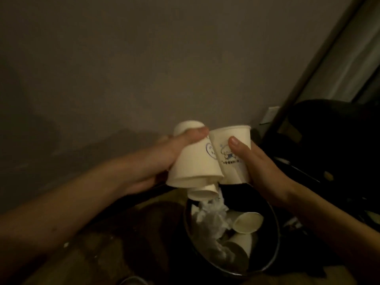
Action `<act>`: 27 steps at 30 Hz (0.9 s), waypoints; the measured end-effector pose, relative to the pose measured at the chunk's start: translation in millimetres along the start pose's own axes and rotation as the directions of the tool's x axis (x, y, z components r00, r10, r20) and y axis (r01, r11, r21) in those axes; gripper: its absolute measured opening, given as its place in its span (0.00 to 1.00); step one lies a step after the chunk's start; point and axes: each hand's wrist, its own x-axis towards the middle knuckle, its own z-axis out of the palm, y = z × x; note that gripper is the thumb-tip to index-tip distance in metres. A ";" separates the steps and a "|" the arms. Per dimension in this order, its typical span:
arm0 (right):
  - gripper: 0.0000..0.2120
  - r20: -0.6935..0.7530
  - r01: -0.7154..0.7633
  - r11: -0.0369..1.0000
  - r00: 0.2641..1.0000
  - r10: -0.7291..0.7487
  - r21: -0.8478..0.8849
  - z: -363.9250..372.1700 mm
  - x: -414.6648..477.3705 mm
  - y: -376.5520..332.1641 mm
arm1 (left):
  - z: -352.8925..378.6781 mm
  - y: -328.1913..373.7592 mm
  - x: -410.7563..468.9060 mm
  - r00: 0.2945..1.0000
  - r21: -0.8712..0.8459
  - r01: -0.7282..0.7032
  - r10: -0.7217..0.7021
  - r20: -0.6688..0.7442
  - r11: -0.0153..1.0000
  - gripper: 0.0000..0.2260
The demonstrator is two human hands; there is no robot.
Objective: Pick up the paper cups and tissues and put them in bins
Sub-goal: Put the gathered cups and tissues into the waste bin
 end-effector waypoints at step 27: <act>0.43 -0.156 -0.159 0.302 0.987 0.036 -0.940 -55.7 -79.6 110.8 | 61.6 -119.0 42.4 0.924 0.882 -0.301 0.341 0.175 0.363 0.15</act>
